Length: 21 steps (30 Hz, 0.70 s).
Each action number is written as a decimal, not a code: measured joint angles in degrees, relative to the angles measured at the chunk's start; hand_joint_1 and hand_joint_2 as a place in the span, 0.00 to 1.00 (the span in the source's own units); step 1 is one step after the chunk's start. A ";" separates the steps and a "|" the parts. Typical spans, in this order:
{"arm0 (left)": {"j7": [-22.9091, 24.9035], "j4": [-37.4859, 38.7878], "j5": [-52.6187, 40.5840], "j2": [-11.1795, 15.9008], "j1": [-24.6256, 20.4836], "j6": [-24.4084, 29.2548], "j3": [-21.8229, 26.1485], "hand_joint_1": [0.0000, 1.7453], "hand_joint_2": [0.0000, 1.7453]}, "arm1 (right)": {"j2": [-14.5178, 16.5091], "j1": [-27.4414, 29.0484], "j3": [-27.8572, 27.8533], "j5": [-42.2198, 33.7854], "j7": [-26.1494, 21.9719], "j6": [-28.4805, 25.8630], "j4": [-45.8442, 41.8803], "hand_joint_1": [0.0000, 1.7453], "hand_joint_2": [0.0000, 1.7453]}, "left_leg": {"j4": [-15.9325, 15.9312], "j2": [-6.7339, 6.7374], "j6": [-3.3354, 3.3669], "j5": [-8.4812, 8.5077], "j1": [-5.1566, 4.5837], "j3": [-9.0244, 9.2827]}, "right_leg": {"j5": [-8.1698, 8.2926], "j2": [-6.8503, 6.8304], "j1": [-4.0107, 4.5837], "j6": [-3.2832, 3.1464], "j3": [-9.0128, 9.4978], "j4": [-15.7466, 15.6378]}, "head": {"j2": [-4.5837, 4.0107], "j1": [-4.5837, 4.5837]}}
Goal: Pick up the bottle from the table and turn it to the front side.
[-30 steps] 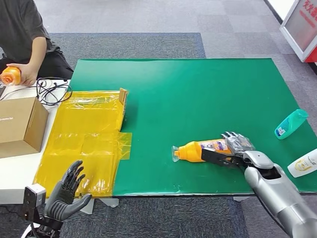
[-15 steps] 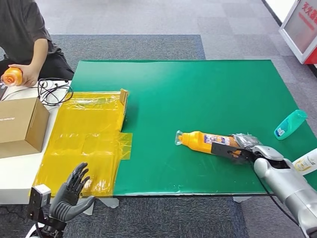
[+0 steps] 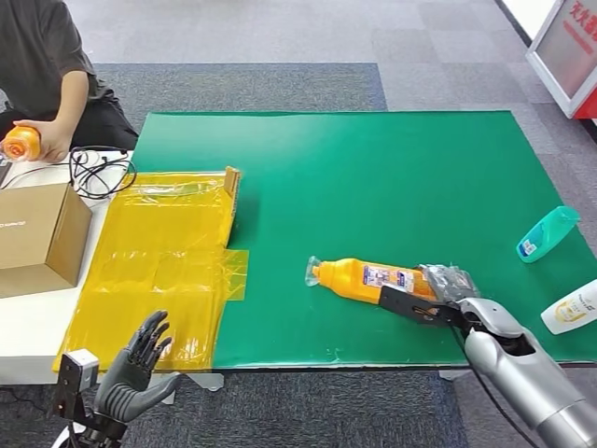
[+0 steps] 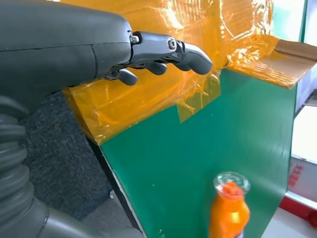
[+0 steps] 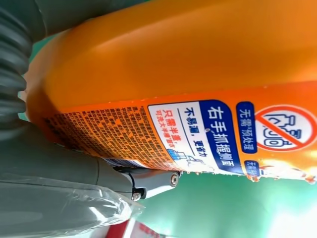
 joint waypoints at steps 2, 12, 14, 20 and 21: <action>0.33 -0.77 -0.06 -0.60 0.13 -0.26 0.06 0.00 1.00 | 1.50 1.84 -1.89 -0.08 -0.09 -1.00 -3.97 1.00 1.00 | 0.00 0.00 0.00 0.00 0.00 -0.02 | 0.00 -0.01 0.00 0.00 -0.03 0.00 | 0.00 -0.01; -0.42 -4.97 0.52 -2.61 -0.92 -1.46 -1.44 0.00 1.00 | 15.41 6.86 -10.69 -12.81 -0.98 0.66 -17.18 1.00 1.00 | 0.00 -0.02 -0.01 0.02 0.00 -0.05 | 0.00 -0.03 0.03 0.00 -0.12 0.00 | 0.00 0.00; -0.62 -5.49 1.52 -2.51 -2.13 -0.50 -3.05 0.00 1.00 | 18.27 7.66 -11.28 -15.45 -1.24 1.72 -18.11 1.00 1.00 | 0.00 -0.03 -0.01 0.03 0.00 -0.05 | 0.00 -0.03 0.03 -0.01 -0.11 0.00 | 0.00 0.01; -0.13 -6.10 3.79 -1.66 -5.11 2.24 -7.99 0.00 1.00 | 23.57 9.46 -11.28 -16.37 -1.78 1.81 -19.20 1.00 1.00 | 0.00 -0.02 -0.01 0.03 -0.01 -0.06 | 0.01 -0.02 0.02 -0.01 -0.11 0.01 | 0.00 -0.01; -0.13 -6.14 3.97 -1.48 -5.16 2.37 -8.44 0.00 1.00 | 23.89 9.53 -11.33 -16.38 -1.80 1.79 -19.27 1.00 1.00 | 0.00 -0.02 -0.01 0.03 -0.01 -0.07 | 0.01 -0.02 0.02 -0.01 -0.11 0.01 | 0.00 -0.01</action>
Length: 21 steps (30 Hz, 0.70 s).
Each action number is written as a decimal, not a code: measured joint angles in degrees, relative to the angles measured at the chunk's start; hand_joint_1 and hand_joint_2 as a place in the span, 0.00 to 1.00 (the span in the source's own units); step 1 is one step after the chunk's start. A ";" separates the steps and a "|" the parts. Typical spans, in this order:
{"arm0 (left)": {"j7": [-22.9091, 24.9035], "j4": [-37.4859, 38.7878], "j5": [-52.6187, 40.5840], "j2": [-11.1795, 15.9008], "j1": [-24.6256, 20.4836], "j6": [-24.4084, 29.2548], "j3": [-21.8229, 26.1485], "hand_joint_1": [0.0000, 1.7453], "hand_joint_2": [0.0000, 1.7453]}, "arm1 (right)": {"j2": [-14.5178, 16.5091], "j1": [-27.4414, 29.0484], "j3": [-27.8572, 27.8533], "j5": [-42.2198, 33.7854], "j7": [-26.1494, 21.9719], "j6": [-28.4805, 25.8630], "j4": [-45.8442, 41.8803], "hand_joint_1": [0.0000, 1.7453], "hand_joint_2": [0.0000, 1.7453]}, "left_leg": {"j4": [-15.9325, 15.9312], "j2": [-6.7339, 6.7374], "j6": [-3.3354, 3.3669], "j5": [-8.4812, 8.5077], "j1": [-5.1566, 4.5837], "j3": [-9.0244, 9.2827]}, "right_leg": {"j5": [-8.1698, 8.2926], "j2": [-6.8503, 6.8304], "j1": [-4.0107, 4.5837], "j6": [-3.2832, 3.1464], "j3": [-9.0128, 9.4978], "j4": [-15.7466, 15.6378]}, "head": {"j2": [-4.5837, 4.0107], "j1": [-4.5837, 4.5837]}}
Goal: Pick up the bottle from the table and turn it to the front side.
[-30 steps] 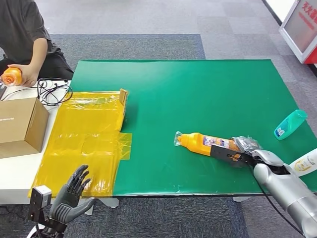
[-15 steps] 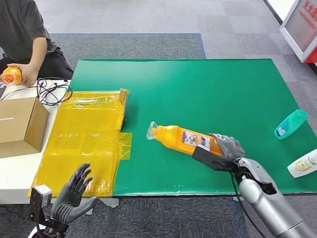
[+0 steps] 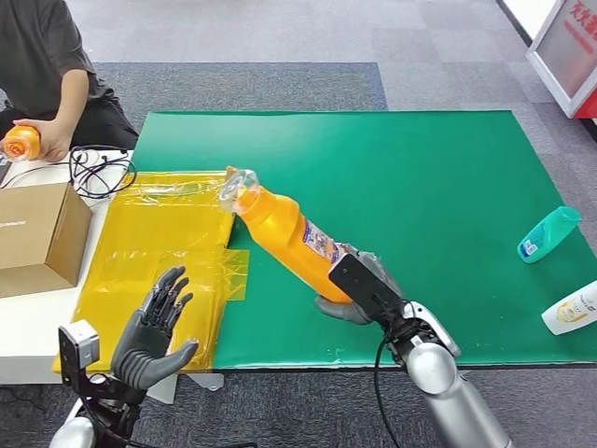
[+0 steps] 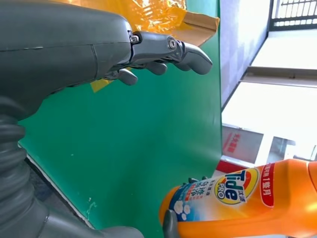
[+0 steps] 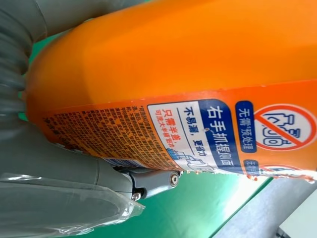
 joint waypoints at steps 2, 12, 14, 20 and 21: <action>-0.02 -0.13 0.29 0.33 -0.01 0.11 -0.70 0.00 1.00 | 0.46 0.11 -0.16 -0.19 -0.03 0.03 -0.02 1.00 1.00 | 0.00 0.00 0.00 0.00 0.00 -0.01 | 0.00 0.00 0.00 0.00 -0.01 0.00 | 0.00 0.00; 2.70 -1.29 9.87 0.80 -9.18 0.57 -6.70 0.00 1.00 | 4.66 -0.03 2.01 -6.10 -2.61 0.85 0.11 1.00 1.00 | 0.00 -0.02 0.00 0.09 0.01 -0.07 | 0.09 -0.01 0.00 0.00 -0.05 0.00 | 0.00 -0.01; 4.62 -1.33 13.44 0.60 -11.76 0.71 -7.84 0.00 1.00 | 5.16 0.03 3.42 -6.55 -3.19 0.23 0.38 1.00 1.00 | 0.00 -0.02 0.01 0.11 0.01 -0.07 | 0.10 0.00 0.00 0.00 -0.05 0.00 | 0.00 -0.01; 8.43 -0.18 27.46 0.21 -18.31 0.56 -10.85 0.00 1.00 | 5.49 0.81 8.10 -6.00 -6.76 -2.72 1.43 1.00 1.00 | 0.01 -0.06 0.04 0.14 0.00 -0.10 | 0.11 -0.04 0.00 0.02 -0.07 0.00 | 0.00 0.00; 8.72 0.12 29.00 0.14 -18.93 0.62 -11.37 0.00 1.00 | 5.49 1.07 8.78 -5.81 -7.29 -3.21 1.47 1.00 1.00 | 0.01 -0.06 0.04 0.14 0.00 -0.10 | 0.11 -0.04 0.00 0.02 -0.07 0.00 | 0.00 0.01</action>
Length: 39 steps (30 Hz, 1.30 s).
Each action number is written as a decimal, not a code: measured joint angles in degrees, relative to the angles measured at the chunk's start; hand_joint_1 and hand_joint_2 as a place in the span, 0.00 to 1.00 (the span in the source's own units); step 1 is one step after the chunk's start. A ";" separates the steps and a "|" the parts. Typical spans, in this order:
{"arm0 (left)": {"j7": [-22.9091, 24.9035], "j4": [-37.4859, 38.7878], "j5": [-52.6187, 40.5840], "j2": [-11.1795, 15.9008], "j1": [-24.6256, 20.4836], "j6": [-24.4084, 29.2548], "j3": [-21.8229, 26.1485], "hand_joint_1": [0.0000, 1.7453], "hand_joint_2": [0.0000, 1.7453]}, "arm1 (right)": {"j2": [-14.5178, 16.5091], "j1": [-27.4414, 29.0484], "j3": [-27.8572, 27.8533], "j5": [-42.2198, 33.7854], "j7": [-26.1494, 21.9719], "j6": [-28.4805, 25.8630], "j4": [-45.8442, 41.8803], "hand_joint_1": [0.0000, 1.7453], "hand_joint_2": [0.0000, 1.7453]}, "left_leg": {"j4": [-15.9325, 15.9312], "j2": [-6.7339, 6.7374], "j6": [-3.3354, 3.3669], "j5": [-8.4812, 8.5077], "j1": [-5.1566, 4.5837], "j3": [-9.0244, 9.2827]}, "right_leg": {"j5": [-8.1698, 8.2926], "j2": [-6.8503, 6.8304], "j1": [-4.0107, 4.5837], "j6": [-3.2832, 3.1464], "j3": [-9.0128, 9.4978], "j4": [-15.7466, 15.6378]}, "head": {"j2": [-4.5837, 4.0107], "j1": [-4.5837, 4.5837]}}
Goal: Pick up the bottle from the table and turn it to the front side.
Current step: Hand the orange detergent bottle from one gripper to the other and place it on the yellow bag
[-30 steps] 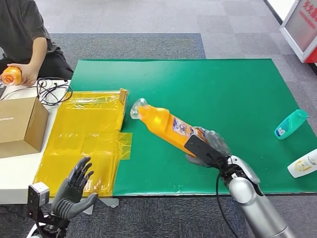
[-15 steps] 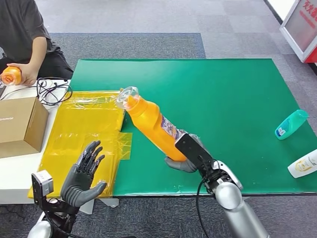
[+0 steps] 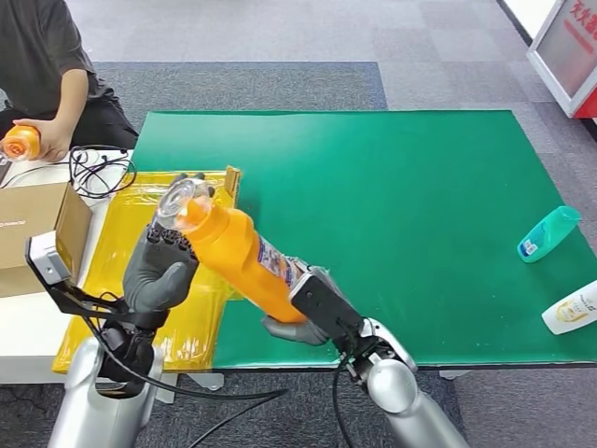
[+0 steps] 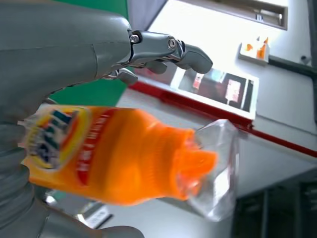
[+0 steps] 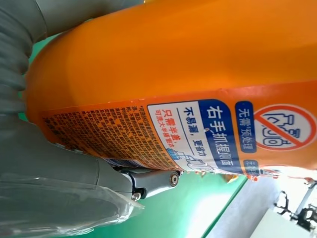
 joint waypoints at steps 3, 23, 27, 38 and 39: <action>1.03 0.80 3.62 -0.19 -1.48 0.49 -1.78 0.00 1.00 | -0.02 0.73 1.49 0.49 -1.67 -1.25 0.07 1.00 1.00 | 0.00 0.00 0.01 -0.01 0.00 -0.01 | 0.00 0.00 0.00 0.00 -0.01 -0.01 | 0.00 0.01; 7.24 4.68 2.44 4.00 -4.47 1.03 -11.45 0.00 1.00 | -0.70 2.72 3.31 6.83 -6.17 -4.36 2.50 1.00 1.00 | 0.00 0.00 0.01 -0.02 0.00 -0.04 | 0.00 0.00 -0.01 0.00 0.00 -0.01 | 0.00 -0.01; 6.77 4.85 0.22 7.43 -5.54 -0.21 -14.25 0.00 1.00 | -0.87 2.72 3.44 10.64 -6.48 -6.26 3.68 1.00 1.00 | 0.00 0.00 0.01 -0.01 0.00 -0.04 | 0.00 0.00 -0.01 0.00 0.00 0.00 | 0.00 -0.01; 5.18 4.35 -10.11 13.67 -6.53 2.63 -19.27 1.00 1.00 | -1.25 2.74 3.70 16.15 -5.85 -8.47 5.35 1.00 1.00 | 0.00 -0.02 0.01 0.00 0.01 -0.05 | 0.00 -0.02 0.00 0.00 0.01 0.01 | 0.00 -0.01; 5.11 4.04 -11.36 13.80 -6.47 3.18 -19.44 1.00 1.00 | -1.25 2.74 3.68 16.28 -5.85 -8.50 5.36 1.00 1.00 | 0.00 -0.02 0.01 -0.01 0.01 -0.06 | 0.00 -0.02 -0.01 0.00 0.01 0.01 | 0.00 0.00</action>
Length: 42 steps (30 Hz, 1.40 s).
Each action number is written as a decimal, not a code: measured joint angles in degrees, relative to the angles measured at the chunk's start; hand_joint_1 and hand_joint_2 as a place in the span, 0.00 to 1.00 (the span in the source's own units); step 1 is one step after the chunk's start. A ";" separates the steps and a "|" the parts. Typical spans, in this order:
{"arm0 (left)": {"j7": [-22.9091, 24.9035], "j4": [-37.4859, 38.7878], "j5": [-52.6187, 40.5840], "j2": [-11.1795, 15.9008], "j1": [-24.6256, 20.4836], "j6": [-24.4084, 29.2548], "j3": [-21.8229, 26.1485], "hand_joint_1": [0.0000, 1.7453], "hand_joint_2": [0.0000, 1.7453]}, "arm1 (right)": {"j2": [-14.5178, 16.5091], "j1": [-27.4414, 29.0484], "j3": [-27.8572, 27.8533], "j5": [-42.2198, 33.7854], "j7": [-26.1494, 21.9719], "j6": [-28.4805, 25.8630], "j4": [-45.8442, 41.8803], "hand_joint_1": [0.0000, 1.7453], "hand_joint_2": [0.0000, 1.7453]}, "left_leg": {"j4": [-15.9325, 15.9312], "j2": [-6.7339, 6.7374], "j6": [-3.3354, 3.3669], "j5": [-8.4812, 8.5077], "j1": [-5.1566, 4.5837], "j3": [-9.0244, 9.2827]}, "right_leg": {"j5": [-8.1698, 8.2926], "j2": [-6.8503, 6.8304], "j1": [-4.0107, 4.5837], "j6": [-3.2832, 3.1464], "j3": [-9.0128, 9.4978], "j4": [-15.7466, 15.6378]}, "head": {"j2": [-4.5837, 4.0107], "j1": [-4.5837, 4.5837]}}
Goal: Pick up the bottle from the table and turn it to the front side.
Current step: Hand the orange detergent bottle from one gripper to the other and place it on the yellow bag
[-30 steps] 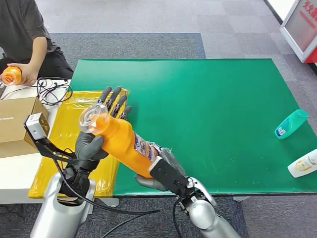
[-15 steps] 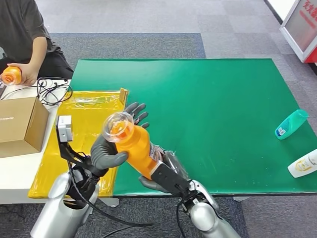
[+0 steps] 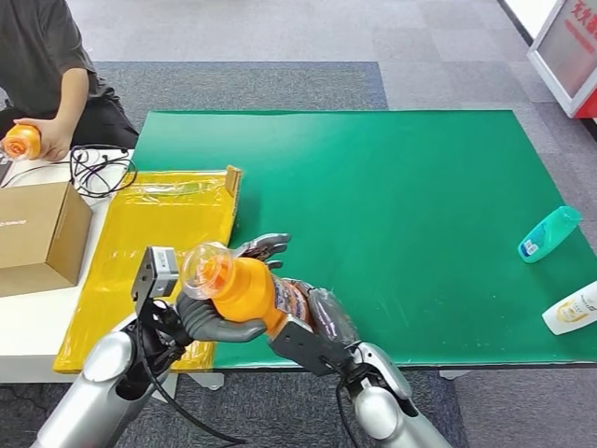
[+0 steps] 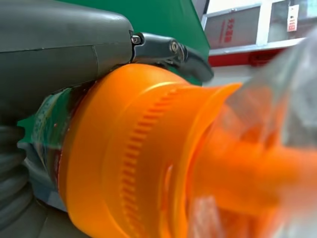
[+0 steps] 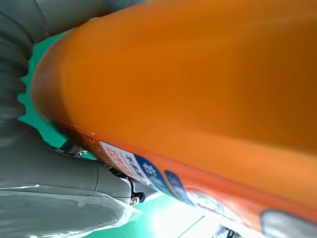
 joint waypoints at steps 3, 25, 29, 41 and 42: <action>-0.10 -0.96 -2.50 0.19 0.22 1.13 -0.34 1.00 1.00 | 0.00 0.00 -0.02 0.14 -0.01 -0.03 -0.01 1.00 1.00 | 0.00 0.00 0.00 0.00 -0.01 0.00 | 0.00 0.00 0.00 0.00 0.00 0.00 | 0.00 -0.01; 2.57 -6.52 -13.68 0.49 2.92 5.80 1.26 1.00 1.00 | 0.12 0.47 -0.75 -0.38 0.77 -0.25 -1.08 0.00 1.00 | 0.00 0.00 0.00 0.00 -0.01 0.02 | 0.00 0.01 0.00 0.00 -0.01 -0.01 | 0.00 0.00; 7.12 -7.93 -19.20 5.32 2.17 5.10 3.27 1.00 1.00 | 0.13 1.22 -3.24 -1.85 0.75 0.61 -2.02 0.00 1.00 | 0.00 0.04 -0.03 0.01 0.02 0.06 | 0.00 0.05 0.03 -0.01 -0.04 0.00 | 0.00 -0.02; 15.05 -4.70 -27.82 22.07 -7.66 -2.01 5.12 1.00 1.00 | 0.81 3.80 -7.79 -2.19 -0.66 2.65 -2.03 0.00 1.00 | 0.00 0.03 -0.15 0.10 0.06 0.06 | 0.02 0.05 0.08 -0.03 -0.06 0.06 | 0.00 -0.01; 15.10 -3.99 -27.99 22.83 -8.45 -2.19 4.90 1.00 1.00 | 0.86 3.82 -7.81 -2.19 -0.70 2.70 -1.96 0.00 1.00 | 0.00 0.03 -0.16 0.10 0.06 0.05 | 0.02 0.05 0.08 -0.03 -0.06 0.06 | 0.00 -0.01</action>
